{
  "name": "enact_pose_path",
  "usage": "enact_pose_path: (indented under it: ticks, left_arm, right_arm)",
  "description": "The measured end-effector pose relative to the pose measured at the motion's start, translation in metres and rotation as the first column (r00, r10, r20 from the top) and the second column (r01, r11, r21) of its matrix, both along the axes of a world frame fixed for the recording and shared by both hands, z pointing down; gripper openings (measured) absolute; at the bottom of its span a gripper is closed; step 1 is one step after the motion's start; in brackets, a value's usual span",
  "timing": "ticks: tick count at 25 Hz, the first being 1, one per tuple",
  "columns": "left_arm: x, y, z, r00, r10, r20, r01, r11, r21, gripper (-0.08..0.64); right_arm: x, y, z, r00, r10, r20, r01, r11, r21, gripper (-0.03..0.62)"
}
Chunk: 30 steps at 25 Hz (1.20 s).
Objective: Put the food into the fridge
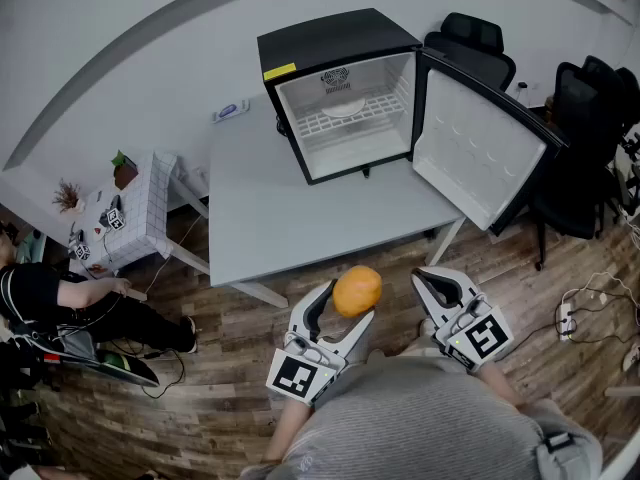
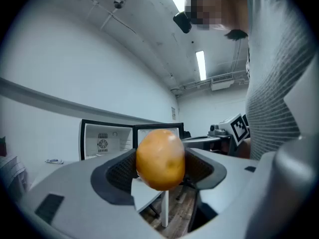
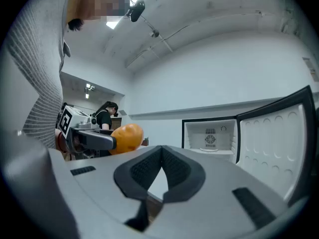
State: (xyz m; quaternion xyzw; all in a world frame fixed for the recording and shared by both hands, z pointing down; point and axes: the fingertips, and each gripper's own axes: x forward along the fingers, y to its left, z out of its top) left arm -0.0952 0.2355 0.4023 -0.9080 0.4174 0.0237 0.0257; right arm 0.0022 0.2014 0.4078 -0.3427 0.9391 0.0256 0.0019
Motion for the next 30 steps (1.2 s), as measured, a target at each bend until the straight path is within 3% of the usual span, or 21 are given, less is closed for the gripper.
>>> enact_pose_path:
  ticks: [12,20,30]
  left_arm:
    - [-0.004,-0.003,0.006,1.000,-0.008,0.016,0.008,1.000,-0.023,0.311]
    - [-0.002,-0.008,0.002,1.000,0.002,0.003,-0.002,1.000,-0.016,0.311]
    - [0.000,-0.013,0.001,1.000,0.019,0.003,-0.019,1.000,-0.011,0.311]
  right_arm:
    - [-0.004,-0.003,0.003,1.000,-0.012,-0.001,0.012,1.000,-0.003,0.012]
    - [-0.004,-0.006,-0.006,0.995,-0.030,0.093,0.032,0.999,-0.013,0.014]
    - [-0.006,-0.007,-0.002,0.996,-0.032,0.083,0.034,0.999,-0.021,0.014]
